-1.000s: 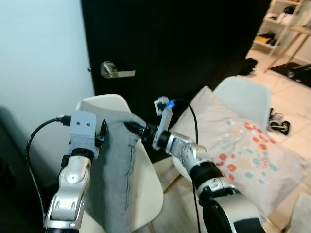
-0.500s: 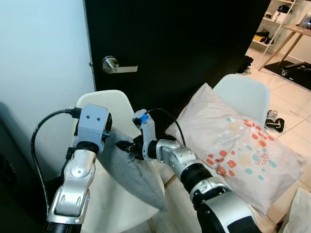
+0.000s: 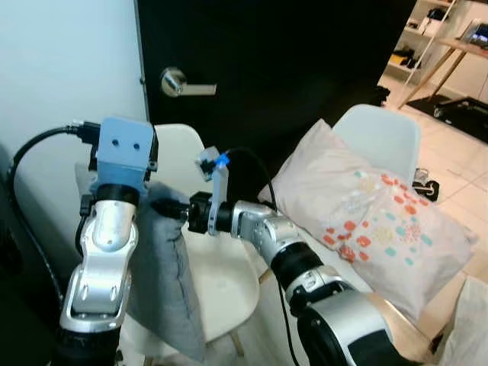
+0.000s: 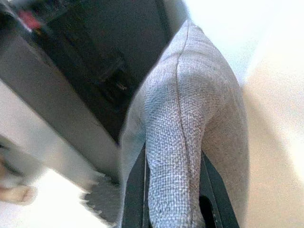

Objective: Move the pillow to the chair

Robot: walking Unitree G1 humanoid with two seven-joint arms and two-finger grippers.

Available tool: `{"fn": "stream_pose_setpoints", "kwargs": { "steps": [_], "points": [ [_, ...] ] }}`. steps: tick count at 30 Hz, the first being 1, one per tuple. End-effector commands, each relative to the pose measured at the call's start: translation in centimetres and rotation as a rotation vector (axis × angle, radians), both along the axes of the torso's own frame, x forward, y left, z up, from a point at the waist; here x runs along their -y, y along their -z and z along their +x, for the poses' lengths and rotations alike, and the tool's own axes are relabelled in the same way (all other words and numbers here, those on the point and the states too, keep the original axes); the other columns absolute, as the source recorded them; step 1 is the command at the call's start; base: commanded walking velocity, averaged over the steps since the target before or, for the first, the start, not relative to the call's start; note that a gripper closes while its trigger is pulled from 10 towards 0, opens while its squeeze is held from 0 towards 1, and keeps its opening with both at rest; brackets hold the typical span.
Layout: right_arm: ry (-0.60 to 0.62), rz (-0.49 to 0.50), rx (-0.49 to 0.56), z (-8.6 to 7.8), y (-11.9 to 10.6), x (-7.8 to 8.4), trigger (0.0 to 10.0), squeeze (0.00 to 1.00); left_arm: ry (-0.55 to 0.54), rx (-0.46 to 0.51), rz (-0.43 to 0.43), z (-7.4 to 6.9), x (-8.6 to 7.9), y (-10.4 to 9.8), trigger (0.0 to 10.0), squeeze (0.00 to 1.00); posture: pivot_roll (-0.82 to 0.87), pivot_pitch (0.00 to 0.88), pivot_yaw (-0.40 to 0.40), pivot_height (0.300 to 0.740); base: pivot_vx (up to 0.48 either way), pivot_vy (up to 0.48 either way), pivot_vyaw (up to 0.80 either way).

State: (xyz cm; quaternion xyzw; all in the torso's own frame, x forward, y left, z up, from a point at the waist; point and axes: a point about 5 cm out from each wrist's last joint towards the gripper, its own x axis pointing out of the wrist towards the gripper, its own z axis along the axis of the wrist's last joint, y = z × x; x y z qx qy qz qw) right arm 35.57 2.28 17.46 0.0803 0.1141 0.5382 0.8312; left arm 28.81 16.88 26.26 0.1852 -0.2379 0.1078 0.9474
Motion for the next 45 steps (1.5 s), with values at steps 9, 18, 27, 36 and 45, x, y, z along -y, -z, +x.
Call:
{"fn": "stream_pose_setpoints", "kwargs": {
  "steps": [9,18,27,36,45],
  "points": [
    [0.221,-0.315,0.139,1.1,2.4,1.4,10.0,0.00,0.000,-0.038,0.023,-0.4,0.6,0.9,10.0,0.00,0.10,0.000,-0.134,0.575,0.000,0.000,0.00],
    [0.350,-0.360,0.195,2.2,1.6,2.7,10.0,0.00,0.005,-0.063,0.023,-0.5,1.0,1.3,10.0,0.00,0.11,0.000,-0.141,0.556,0.000,0.000,0.00],
    [0.251,-0.417,0.281,1.4,2.1,1.0,10.0,0.75,0.024,-0.091,0.026,-0.5,1.6,1.6,10.0,0.00,0.11,0.000,-0.146,0.556,0.000,0.000,0.00],
    [0.222,-0.491,0.312,0.7,2.9,0.1,10.0,1.00,0.030,-0.122,0.038,-0.5,1.7,2.1,10.0,0.00,0.12,0.000,-0.145,0.556,0.000,0.000,0.00],
    [0.230,-0.735,0.428,1.7,3.9,3.3,10.0,0.99,0.039,-0.153,0.040,-0.2,1.8,2.7,10.0,0.00,0.09,0.000,-0.133,0.556,0.000,0.000,0.00]
  ]
}}
